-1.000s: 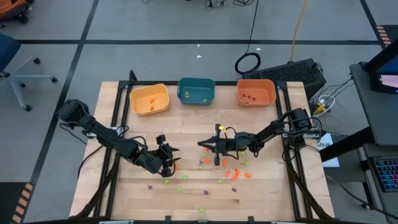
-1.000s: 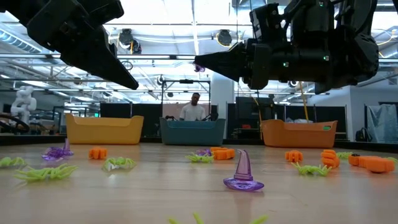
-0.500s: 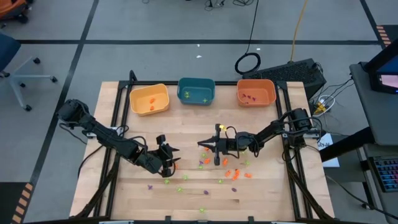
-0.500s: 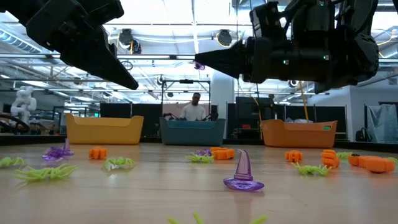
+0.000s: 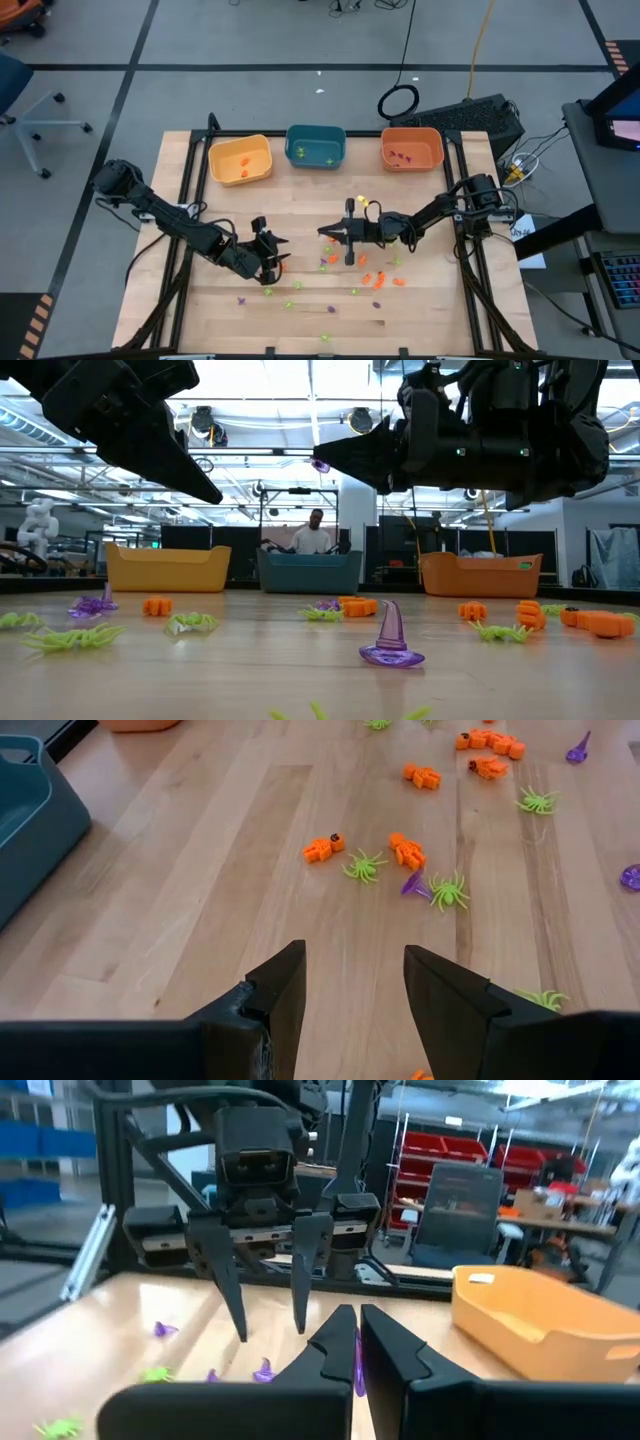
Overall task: Sort Halloween decoration
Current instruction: Put the violet witch hat toy into the orange bin
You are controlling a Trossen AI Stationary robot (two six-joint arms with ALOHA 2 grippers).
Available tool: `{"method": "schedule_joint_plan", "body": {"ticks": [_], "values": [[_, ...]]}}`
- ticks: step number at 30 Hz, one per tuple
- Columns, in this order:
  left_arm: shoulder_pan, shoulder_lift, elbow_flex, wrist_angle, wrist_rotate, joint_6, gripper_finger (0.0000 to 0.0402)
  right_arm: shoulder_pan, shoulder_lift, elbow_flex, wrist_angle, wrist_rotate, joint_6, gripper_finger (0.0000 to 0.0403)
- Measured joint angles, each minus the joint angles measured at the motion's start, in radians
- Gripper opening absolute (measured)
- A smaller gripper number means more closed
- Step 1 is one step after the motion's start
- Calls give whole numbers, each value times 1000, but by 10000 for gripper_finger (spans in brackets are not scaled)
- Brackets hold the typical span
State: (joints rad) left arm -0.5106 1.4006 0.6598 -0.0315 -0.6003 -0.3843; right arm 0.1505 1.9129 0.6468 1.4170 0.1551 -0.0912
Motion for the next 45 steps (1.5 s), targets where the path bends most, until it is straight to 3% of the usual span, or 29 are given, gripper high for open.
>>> {"method": "schedule_joint_plan", "body": {"ticks": [22, 32, 35, 39, 45], "values": [[0, 0, 0, 0, 0, 0, 168, 0, 0, 0, -11, 0, 418, 0], [0, 0, 0, -1, 0, 0, 168, 0, 0, 0, -14, -3, 438, 0], [0, 0, 0, -3, 0, 0, 168, -4, -19, 0, -32, -86, 435, 0], [0, 0, 0, -5, 0, 0, 168, -16, -121, 1, -174, -132, 438, 0], [0, 0, 0, -5, 0, 0, 168, -38, -355, 1, -594, -98, 422, 0]]}}
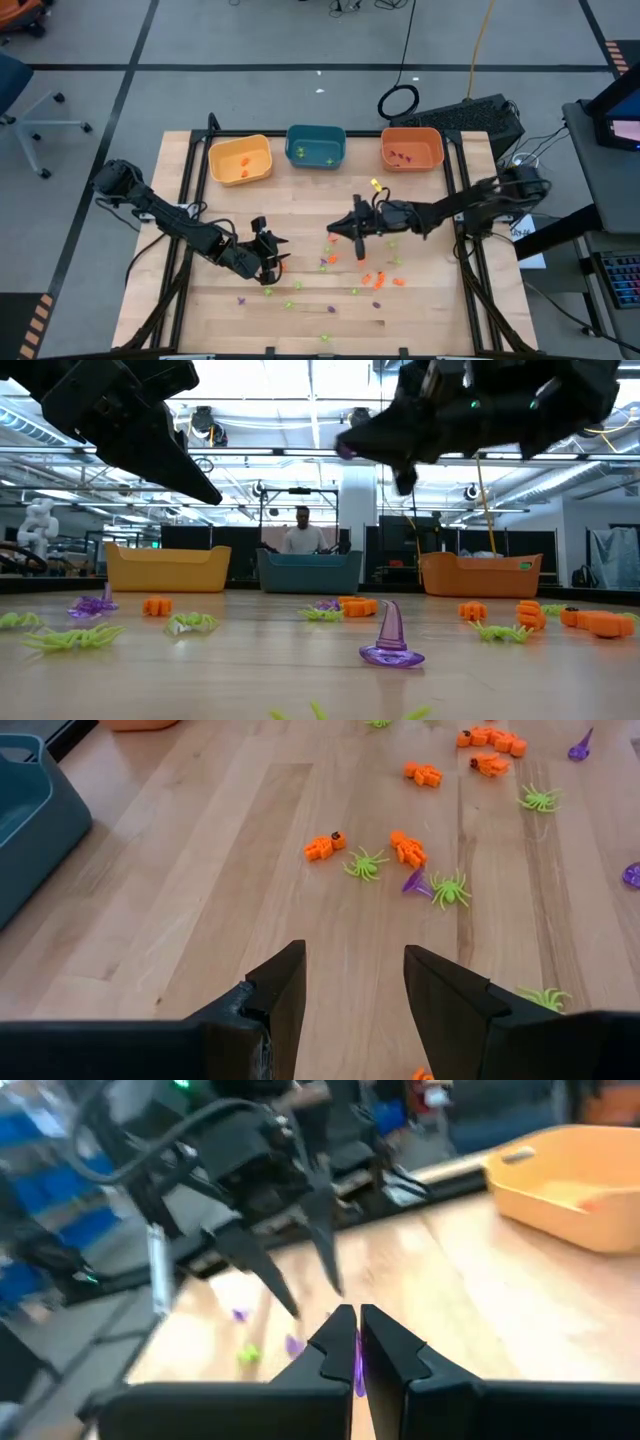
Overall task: Sort Halloween decoration
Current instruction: Put the violet witch hat toy into the orange bin
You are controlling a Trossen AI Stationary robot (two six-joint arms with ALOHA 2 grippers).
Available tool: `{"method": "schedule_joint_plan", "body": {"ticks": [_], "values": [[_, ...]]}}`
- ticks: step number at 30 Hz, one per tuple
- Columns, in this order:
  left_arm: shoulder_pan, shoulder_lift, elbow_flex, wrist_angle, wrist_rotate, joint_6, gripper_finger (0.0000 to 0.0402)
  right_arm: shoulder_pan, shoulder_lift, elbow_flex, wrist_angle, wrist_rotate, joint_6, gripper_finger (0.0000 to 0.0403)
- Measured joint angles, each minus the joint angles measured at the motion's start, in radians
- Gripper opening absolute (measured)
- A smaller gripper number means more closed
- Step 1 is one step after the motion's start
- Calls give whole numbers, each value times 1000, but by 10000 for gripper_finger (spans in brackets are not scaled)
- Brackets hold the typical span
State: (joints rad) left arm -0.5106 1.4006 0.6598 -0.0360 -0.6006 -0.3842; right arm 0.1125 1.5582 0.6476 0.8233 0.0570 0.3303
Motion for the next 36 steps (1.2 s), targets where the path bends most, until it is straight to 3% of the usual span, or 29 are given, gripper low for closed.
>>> {"method": "schedule_joint_plan", "body": {"ticks": [6, 12, 23, 36], "values": [[0, 0, 0, 0, 0, 3, 168, -34, -228, 0, -405, 137, -8, 0], [0, 0, 0, 1, -6, 5, 168, -132, -366, 0, -646, 209, 35, 0], [0, 0, 0, 3, -9, 5, 168, -459, -419, 0, -886, 205, 48, 0], [0, 0, 0, 1, -9, 6, 168, -751, -400, 0, -955, 209, -38, 0]]}}
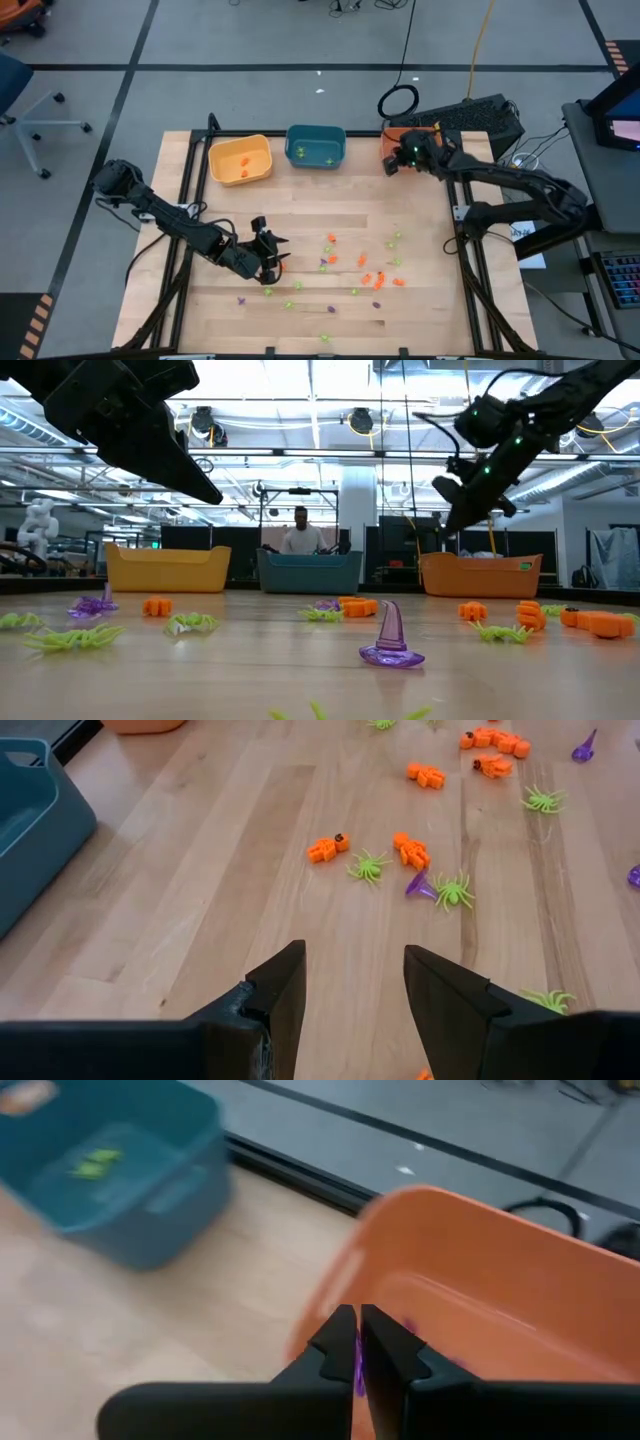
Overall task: Sort Halloween decoration
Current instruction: Put the violet witch hat toy into the orange bin, then put the green spider toy into the blue bin
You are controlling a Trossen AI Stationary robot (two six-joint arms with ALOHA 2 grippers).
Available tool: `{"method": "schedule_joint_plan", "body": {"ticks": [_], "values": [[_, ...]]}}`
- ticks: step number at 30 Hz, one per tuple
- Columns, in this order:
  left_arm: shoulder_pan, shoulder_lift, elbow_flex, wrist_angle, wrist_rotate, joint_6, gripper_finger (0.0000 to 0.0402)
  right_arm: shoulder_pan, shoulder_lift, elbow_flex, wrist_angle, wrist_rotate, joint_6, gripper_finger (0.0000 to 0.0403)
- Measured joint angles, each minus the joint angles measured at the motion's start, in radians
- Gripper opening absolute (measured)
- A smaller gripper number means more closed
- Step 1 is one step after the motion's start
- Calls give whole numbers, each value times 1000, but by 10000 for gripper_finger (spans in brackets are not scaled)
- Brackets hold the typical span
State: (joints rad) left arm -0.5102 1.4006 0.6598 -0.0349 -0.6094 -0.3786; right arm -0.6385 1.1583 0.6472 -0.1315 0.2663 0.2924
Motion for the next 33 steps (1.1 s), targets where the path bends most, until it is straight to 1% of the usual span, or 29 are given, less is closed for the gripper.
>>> {"method": "schedule_joint_plan", "body": {"ticks": [8, 11, 16, 19, 22, 25, 31, 33], "values": [[0, 0, 0, 0, 0, 1, 168, -84, 74, 0, -8, 3, -43, 0], [0, 0, 0, 0, 0, 1, 168, -100, 98, 0, -8, 45, -46, 0], [0, 0, 0, 0, 0, 1, 168, -103, 132, 0, -1, 155, -44, 2], [0, 0, 0, 0, 0, 1, 168, -102, 150, 0, 0, 185, -38, 10], [0, 0, 0, 0, 0, 2, 168, -102, 162, 0, 0, 237, -2, 25], [0, 0, 0, -1, 0, 2, 168, -102, 166, 0, -1, 280, 8, 49], [0, 0, 0, -1, 0, 2, 168, -101, 165, 0, -1, 280, 10, 108], [0, 0, 0, -1, 0, 2, 168, -91, 150, 0, -9, 245, 10, 125]]}}
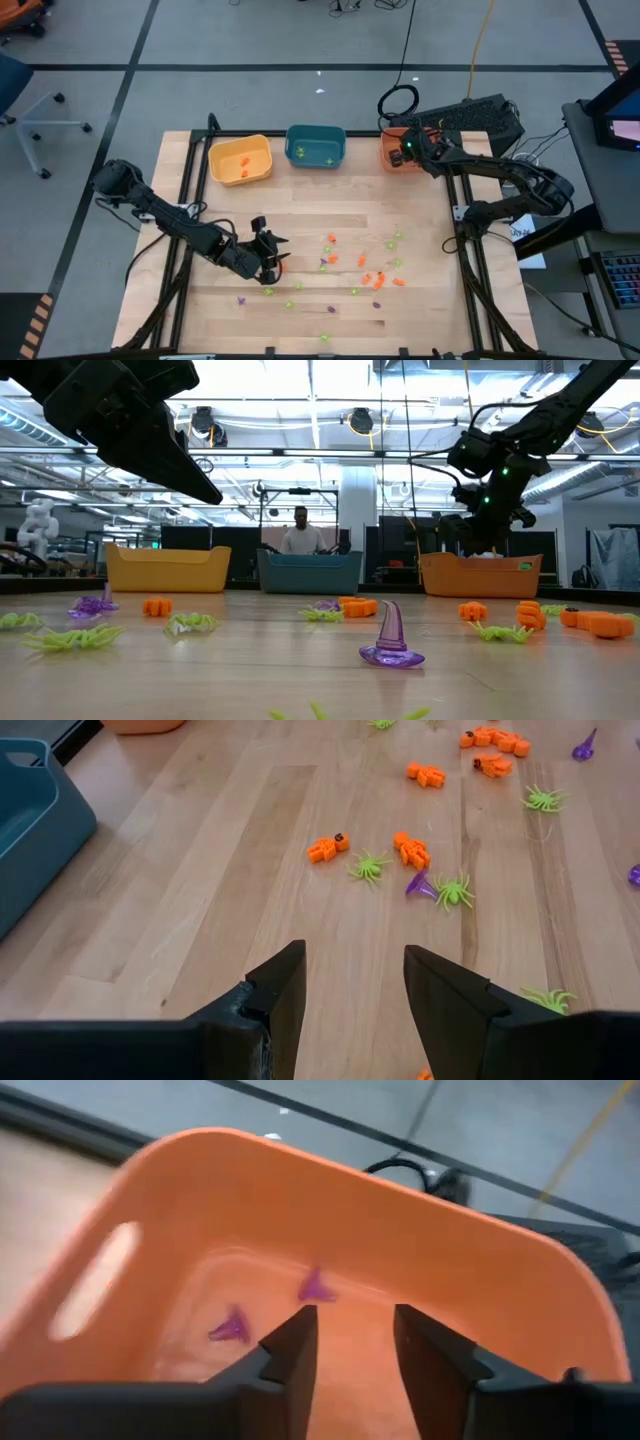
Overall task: Sort Halloween decoration
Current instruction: Put the green spider toy into the blue bin
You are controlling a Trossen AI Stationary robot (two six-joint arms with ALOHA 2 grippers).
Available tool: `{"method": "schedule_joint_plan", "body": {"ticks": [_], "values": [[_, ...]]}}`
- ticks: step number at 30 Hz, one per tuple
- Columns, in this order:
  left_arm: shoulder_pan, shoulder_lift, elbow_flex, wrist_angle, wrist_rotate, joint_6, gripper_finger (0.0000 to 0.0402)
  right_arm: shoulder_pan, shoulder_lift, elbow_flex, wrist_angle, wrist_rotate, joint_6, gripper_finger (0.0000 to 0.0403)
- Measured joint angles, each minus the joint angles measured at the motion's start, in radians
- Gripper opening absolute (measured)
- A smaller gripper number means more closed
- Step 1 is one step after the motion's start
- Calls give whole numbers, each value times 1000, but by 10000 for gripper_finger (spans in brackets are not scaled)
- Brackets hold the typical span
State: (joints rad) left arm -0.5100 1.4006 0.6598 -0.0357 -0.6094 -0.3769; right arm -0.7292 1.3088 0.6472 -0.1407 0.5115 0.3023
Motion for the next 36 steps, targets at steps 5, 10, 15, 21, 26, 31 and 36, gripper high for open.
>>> {"method": "schedule_joint_plan", "body": {"ticks": [5, 10, 15, 21, 26, 31, 36], "values": [[0, 0, 0, -1, 0, 0, 168, 115, -104, 0, -43, -97, 29, 149], [0, 0, 0, -1, -3, 22, 168, 328, -240, 0, -113, -92, 54, 148], [0, 0, 0, 1, -65, 27, 168, 546, -304, 0, -113, -90, 56, 143], [-2, 0, 0, -15, -5, -32, 168, 798, -236, 0, -106, -36, 56, 142], [-27, 0, 0, -48, 260, -59, 168, 964, -103, 0, 19, -12, 7, 142], [-48, 0, 0, -134, 429, -114, 168, 1045, 51, 0, 221, -13, -36, 141], [-44, 0, 0, -171, 469, -83, 168, 1074, 191, 0, 425, -14, -79, 141]]}}
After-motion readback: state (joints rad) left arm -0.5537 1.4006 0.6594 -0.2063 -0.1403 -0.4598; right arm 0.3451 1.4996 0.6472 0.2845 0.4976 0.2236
